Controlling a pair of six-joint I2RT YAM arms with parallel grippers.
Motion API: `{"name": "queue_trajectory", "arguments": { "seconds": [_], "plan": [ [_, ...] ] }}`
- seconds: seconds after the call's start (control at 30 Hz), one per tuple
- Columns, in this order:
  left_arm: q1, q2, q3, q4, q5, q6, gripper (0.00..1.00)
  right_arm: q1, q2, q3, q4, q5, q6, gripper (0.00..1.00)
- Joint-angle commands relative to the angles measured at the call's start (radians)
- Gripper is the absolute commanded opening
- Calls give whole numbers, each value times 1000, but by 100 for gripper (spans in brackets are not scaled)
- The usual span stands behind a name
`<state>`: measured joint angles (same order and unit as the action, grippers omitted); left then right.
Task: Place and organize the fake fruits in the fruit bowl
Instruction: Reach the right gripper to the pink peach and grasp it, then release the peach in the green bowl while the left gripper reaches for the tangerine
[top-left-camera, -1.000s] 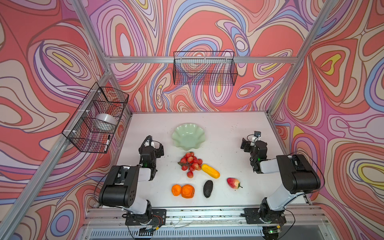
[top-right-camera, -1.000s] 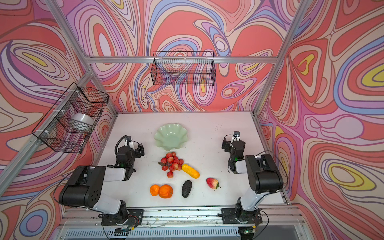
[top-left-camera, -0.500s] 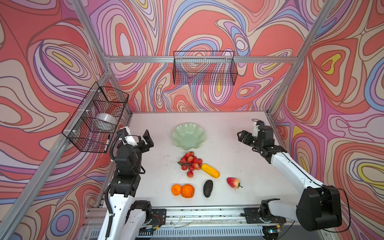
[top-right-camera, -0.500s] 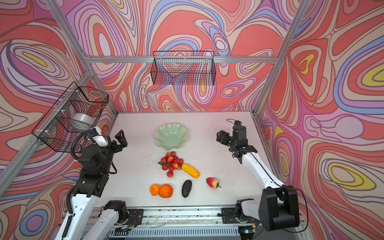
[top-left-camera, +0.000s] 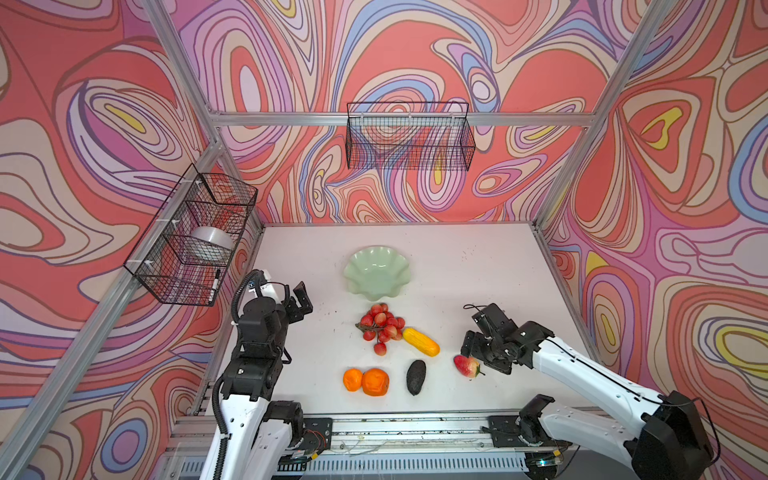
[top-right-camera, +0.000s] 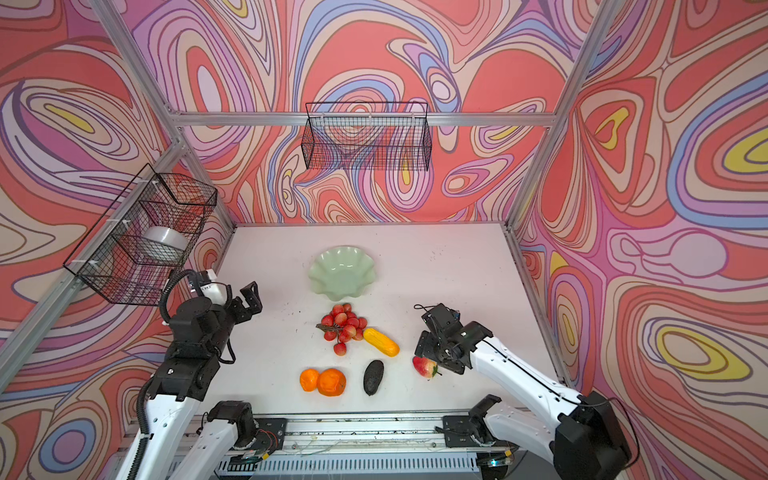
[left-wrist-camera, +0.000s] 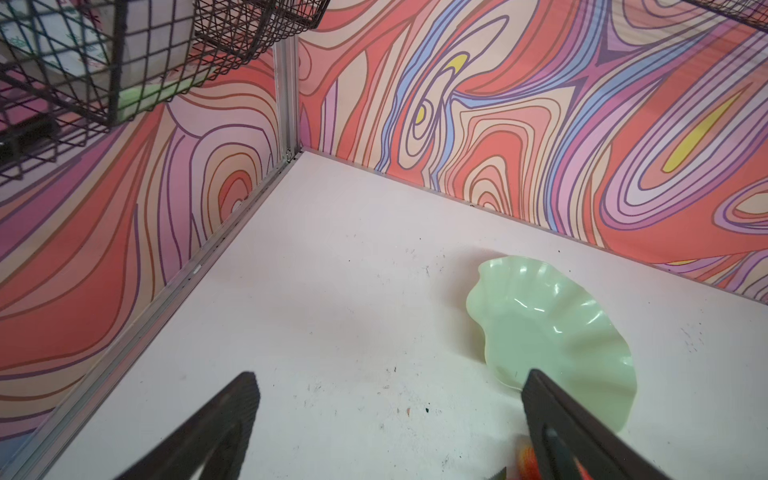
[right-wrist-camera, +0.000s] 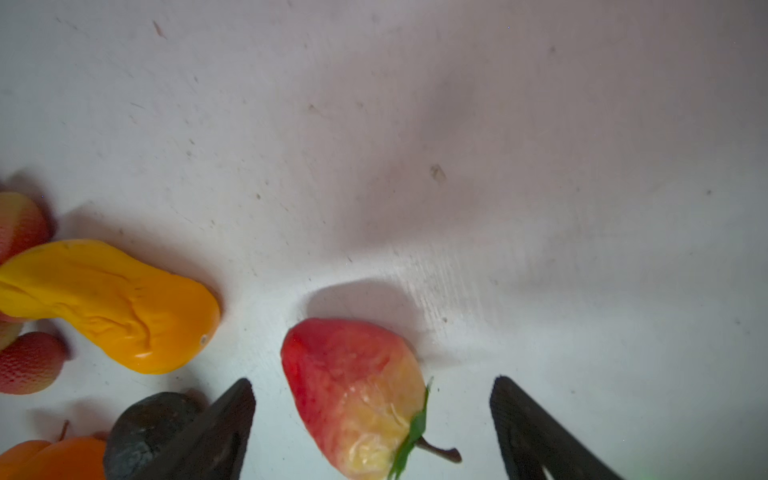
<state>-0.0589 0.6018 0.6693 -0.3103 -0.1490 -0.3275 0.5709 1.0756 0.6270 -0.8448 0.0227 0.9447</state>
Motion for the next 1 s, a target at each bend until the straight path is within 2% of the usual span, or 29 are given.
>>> {"name": "queue_trajectory", "arguments": {
  "seconds": [0.0,0.2,0.37,0.57,0.67,0.77,0.9,0.97],
  "plan": [
    [-1,-7,21,-17,28,-17,100,19,22,-41,48,-3,77,91],
    [-1,-14,20,-19,16,-15,100,60,92,-88,144,-40,120,81],
    [-1,-17,15,-16,6,-15,100,93,73,-120,168,-42,179,70],
    [0,-9,19,-16,8,-15,100,102,24,-88,121,7,201,49],
    [-1,-13,18,-19,6,-15,100,102,21,-7,100,58,175,41],
    [0,-17,15,-25,-2,-22,100,101,60,136,88,116,107,36],
    [0,-12,27,-72,0,-45,100,103,191,363,158,171,-38,35],
    [0,2,73,-162,46,-55,100,103,283,464,255,175,-119,35]
  ]
}}
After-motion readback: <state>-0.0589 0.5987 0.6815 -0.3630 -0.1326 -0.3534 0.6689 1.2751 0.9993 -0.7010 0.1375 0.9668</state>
